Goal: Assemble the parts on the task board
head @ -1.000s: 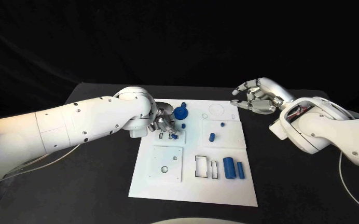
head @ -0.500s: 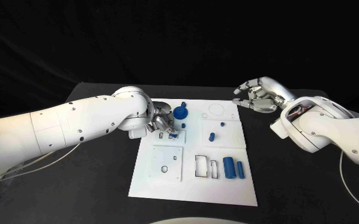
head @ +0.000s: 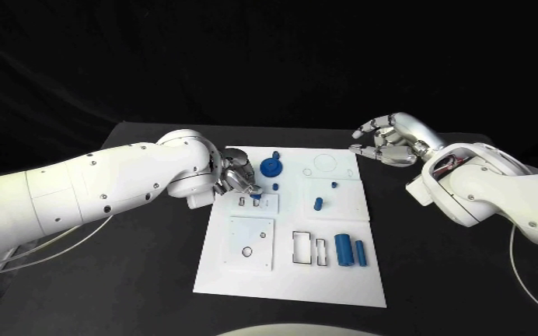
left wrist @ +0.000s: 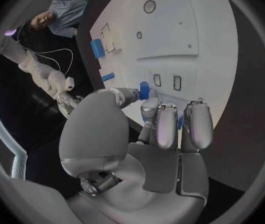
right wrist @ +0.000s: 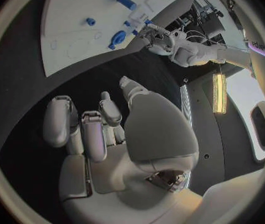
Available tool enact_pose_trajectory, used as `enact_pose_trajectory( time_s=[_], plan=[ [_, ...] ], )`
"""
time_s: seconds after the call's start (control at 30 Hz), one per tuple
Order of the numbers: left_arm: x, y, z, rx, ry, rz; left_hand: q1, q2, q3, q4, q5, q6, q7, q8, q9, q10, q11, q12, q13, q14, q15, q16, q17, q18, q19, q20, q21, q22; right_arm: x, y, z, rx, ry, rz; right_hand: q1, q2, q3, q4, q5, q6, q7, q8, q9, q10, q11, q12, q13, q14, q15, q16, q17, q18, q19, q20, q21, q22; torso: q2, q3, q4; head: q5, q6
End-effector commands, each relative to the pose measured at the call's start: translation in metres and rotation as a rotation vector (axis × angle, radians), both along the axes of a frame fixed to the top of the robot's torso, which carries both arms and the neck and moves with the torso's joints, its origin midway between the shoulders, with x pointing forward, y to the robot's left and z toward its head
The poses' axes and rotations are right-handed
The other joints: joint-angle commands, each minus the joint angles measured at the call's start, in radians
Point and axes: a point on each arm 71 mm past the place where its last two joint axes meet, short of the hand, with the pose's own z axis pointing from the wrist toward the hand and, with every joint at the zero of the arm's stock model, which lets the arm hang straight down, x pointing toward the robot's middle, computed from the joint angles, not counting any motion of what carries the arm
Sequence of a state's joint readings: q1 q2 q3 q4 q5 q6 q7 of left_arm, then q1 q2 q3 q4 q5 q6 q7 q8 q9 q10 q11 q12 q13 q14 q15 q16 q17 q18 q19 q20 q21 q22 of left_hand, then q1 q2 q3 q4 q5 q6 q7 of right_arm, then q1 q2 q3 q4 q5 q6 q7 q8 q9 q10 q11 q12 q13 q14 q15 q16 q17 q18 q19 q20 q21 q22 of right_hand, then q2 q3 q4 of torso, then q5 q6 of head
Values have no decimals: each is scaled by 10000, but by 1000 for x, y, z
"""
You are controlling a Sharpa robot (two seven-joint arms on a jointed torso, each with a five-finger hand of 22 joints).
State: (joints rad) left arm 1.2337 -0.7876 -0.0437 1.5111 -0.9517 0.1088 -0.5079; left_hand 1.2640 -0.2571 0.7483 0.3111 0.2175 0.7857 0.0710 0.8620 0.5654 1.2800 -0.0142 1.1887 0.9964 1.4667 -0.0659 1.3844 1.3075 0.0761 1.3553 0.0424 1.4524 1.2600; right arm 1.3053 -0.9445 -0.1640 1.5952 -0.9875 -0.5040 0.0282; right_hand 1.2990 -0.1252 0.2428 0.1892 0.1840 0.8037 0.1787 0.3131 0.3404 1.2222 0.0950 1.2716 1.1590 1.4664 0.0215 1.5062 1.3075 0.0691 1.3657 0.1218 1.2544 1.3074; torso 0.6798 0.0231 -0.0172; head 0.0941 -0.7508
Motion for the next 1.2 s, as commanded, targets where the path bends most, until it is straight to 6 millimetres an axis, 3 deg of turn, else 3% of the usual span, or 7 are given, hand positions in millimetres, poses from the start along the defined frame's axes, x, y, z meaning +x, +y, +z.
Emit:
enact_pose_trajectory(
  time_s=[0.03,0.5,0.77,1.2],
  plan=[
    [0,-1,3,51,-714,195,-168,-40,1816,-1691,66,189,-123,97,1372,131,-20,80,69,413,-78,20,385,-105,104,-7,67,72,0,0,0,51,-71,53,47,10,-15,61,54,-1,-52,36,12,-17,-50,-23,-13,585,-58,-40,726,148,-87,-1,-38,201,-2,-3,-5,35,-8],
    [-4,-4,-3,852,-1140,-294,-627,-112,2075,-1811,193,429,-290,308,1655,316,-165,106,4,423,-195,27,399,-173,337,-94,197,405,0,1,-1,52,-47,53,40,3,-24,76,60,-2,-53,39,13,-31,-51,-36,-31,579,-59,-50,706,151,-95,-2,-54,191,4,-1,-43,121,-47],
    [-4,-6,-8,1148,-1002,-550,-747,-89,2061,-1818,177,478,-328,350,1720,351,-197,79,-64,425,-221,26,399,-182,368,-114,213,449,0,1,-1,52,-29,66,30,-2,-32,91,65,-5,-53,40,13,-45,-51,-48,-46,571,-60,-65,674,155,-105,-3,-72,179,10,12,-35,99,-4],
    [-4,-10,-14,1505,-885,-850,-835,-46,2027,-1828,163,574,-375,415,1787,481,-231,228,157,426,-247,24,399,-187,383,-132,219,472,-1,1,-1,47,0,69,-4,-3,-54,151,82,-16,-53,45,14,-57,-52,-58,-60,568,-62,-76,665,157,-111,-7,-94,168,18,-1,-31,102,-73]
  ],
)
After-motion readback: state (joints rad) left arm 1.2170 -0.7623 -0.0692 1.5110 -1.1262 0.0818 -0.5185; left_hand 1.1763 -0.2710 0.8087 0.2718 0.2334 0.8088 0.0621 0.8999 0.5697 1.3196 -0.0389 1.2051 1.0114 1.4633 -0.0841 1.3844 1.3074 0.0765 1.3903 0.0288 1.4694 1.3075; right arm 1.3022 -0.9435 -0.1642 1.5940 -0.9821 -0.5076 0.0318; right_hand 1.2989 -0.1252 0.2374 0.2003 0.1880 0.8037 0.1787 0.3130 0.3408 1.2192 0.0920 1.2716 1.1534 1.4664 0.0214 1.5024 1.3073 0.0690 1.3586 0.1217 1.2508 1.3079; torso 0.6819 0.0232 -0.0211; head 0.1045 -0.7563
